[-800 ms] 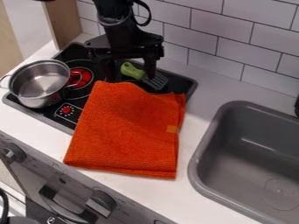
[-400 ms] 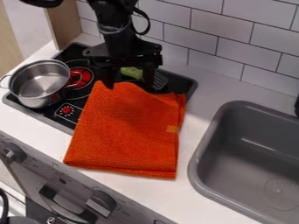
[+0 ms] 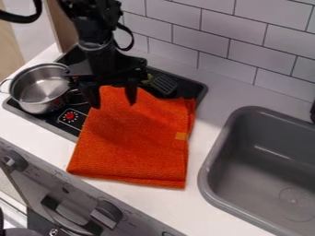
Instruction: The robotic arm carried the red cloth towards the right stew
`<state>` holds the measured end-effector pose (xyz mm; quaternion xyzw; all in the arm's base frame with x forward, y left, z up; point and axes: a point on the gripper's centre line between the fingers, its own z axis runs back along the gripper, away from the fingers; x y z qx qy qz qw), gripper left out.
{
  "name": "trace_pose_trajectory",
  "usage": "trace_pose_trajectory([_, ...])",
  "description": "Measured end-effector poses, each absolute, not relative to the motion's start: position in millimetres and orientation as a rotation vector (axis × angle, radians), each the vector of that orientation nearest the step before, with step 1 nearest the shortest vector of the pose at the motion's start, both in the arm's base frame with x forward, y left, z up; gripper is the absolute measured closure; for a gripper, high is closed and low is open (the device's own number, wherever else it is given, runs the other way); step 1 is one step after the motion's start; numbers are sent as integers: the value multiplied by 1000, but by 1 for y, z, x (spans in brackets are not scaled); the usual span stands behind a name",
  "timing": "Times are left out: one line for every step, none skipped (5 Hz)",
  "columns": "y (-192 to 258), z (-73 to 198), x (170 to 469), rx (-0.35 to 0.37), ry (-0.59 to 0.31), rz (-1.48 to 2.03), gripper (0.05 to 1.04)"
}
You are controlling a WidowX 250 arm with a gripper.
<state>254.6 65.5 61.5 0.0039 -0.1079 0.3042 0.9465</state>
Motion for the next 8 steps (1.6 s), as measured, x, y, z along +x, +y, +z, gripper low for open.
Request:
trace_pose_trajectory([56,51,250,-1,-170,642,677])
trace_pose_trajectory([55,35,247,13,-113,680,898])
trace_pose_trajectory([55,29,252,29,-138,663,1018])
trace_pose_trajectory([53,19,247,59,-34,622,1030])
trace_pose_trajectory([47,17,248,59,-80,535,1030])
trace_pose_trajectory([35,18,249,43,-52,401,1030])
trace_pose_trajectory([21,18,247,11,-87,253,1031])
trace_pose_trajectory([14,19,247,-16,-75,175,1031])
